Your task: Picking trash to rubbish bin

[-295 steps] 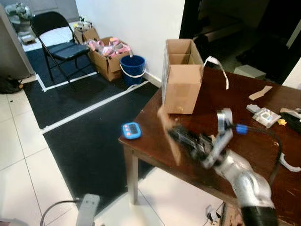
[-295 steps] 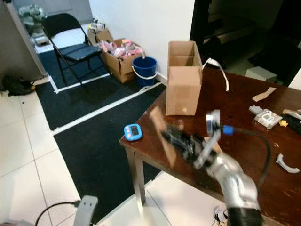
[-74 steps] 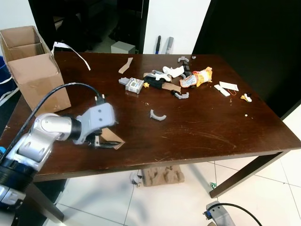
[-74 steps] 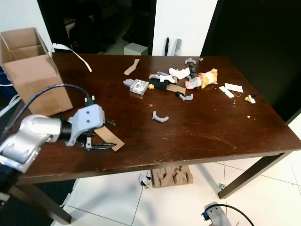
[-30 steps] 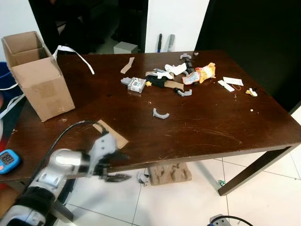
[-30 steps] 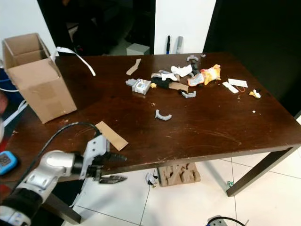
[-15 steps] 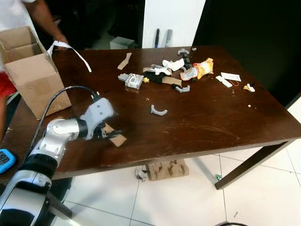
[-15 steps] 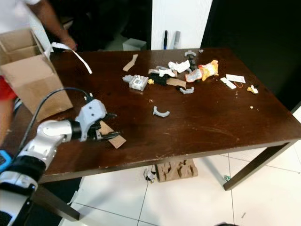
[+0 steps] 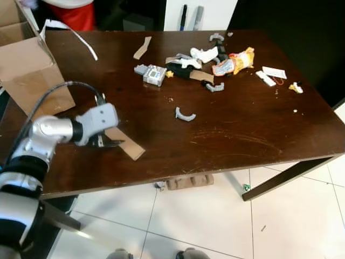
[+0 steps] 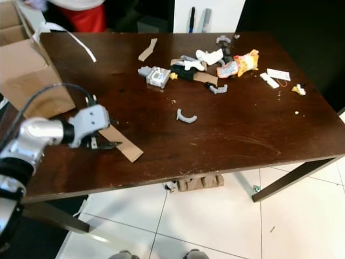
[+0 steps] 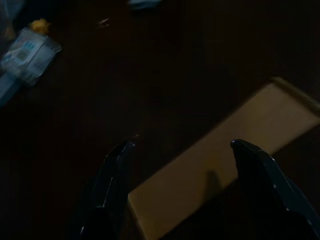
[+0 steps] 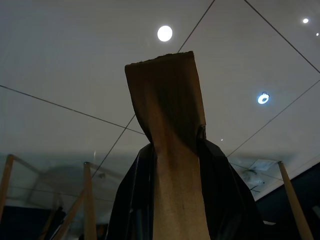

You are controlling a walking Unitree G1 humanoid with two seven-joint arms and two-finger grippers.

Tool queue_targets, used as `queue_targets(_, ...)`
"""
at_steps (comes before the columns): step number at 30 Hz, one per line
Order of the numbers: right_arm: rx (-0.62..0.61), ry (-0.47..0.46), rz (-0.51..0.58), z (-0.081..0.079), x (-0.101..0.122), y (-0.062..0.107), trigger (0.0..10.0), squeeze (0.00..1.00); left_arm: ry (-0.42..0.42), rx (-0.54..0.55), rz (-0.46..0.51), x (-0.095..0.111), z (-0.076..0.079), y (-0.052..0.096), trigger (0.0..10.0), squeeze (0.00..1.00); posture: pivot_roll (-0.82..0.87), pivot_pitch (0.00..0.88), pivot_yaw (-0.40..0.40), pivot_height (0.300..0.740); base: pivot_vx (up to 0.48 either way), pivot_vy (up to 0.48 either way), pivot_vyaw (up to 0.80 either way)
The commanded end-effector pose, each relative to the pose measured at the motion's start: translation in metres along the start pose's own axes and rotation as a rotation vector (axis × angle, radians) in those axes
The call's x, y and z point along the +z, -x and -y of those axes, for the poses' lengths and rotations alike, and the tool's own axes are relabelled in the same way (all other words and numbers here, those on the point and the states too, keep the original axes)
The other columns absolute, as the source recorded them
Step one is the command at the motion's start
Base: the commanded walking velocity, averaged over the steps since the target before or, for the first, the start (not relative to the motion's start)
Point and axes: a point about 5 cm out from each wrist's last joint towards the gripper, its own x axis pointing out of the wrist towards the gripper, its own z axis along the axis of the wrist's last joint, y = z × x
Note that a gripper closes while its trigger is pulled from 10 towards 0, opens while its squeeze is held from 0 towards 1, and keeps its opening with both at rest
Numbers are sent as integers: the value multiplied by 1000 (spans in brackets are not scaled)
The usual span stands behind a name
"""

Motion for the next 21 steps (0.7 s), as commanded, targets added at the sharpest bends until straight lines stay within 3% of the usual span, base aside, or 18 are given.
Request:
queue_targets(1,0,0,-34,2,-12,1,10000,0,-60,-62,-41,-3,3,7,10000,0,-26,263,-72,740,0,0,0)
queue_targets(3,-2,1,-34,4,-12,2,10000,0,-130,-101,-37,3,4,6,10000,0,-22,261,-71,740,0,0,0)
queue_targets(8,-5,9,-39,6,-13,3,10000,0,-136,-232,30,14,10,4,10000,4,-19,267,-82,740,0,0,0)
queue_targets(9,-6,12,-40,8,-14,3,10000,0,-146,-259,44,16,9,5,10000,169,-23,269,-83,740,0,0,0)
queue_targets(10,-6,12,-40,8,-14,3,10000,0,-150,-262,47,17,8,5,10000,169,-23,269,-83,740,0,0,0)
queue_targets(11,-9,13,-41,9,-15,3,10000,0,-170,-275,26,16,7,7,10000,1000,-30,273,-87,740,0,0,0)
queue_targets(18,-17,18,-48,14,-18,5,10000,0,-167,-333,-6,15,1,16,10000,1000,-37,282,-92,740,0,0,0)
queue_targets(21,-19,19,-57,16,-22,6,10000,0,-100,-365,-28,11,-4,27,10000,1000,-50,293,-95,740,0,0,0)
